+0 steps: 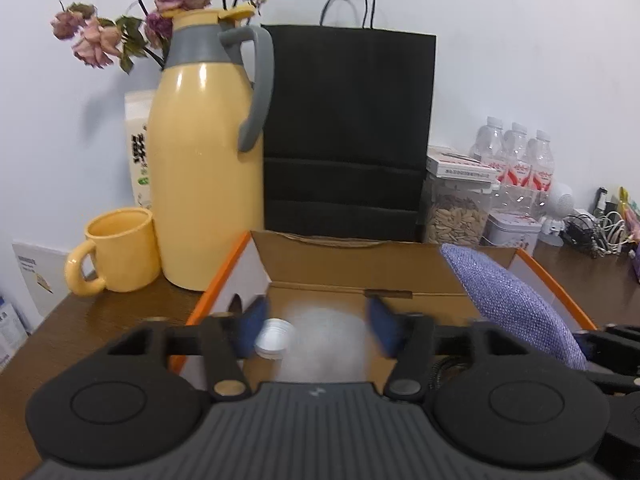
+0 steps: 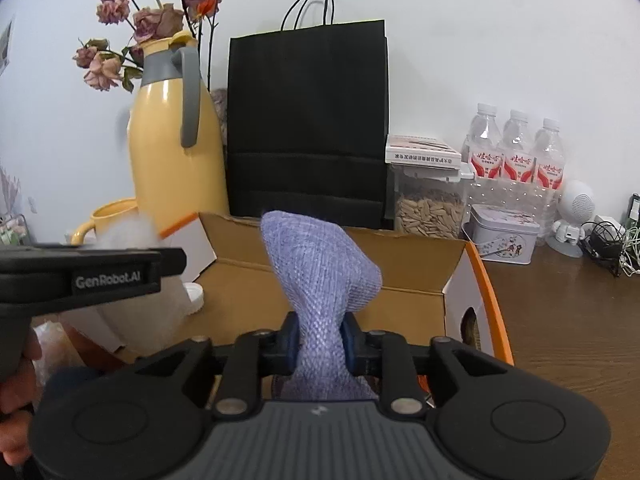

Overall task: Organize objects
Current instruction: 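Place the clear container and purple bag into the box with both tools, then grasp the yellow-white plush toy with the right tool while the left tool grasps the navy case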

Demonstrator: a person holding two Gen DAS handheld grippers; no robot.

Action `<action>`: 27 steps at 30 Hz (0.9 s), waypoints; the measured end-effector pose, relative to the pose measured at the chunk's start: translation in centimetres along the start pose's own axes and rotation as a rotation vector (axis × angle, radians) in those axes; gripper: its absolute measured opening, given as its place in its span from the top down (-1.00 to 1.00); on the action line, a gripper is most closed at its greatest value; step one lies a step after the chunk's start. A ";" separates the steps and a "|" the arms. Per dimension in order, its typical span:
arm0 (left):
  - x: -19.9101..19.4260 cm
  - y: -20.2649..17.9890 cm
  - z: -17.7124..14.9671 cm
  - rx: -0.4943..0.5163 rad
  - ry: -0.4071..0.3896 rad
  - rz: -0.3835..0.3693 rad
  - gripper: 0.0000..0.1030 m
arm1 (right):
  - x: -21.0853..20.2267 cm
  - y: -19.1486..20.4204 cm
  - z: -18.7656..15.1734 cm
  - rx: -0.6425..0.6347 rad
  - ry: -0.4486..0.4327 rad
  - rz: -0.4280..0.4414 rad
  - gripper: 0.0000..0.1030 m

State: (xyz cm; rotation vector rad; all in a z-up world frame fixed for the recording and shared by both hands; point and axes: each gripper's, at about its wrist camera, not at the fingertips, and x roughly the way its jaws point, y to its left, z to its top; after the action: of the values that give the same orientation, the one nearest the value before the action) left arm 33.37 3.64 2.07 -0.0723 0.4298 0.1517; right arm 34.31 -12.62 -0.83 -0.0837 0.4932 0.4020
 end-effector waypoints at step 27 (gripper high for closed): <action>-6.9 1.7 0.9 -0.028 -0.125 -0.040 -1.00 | -6.1 -0.6 -0.1 -0.029 -0.094 -0.016 -1.00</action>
State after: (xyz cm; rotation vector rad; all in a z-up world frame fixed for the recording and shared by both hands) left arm 27.29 4.46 5.70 -0.0983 0.3010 0.1222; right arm 29.58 -15.33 2.01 -0.0961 0.3936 0.3958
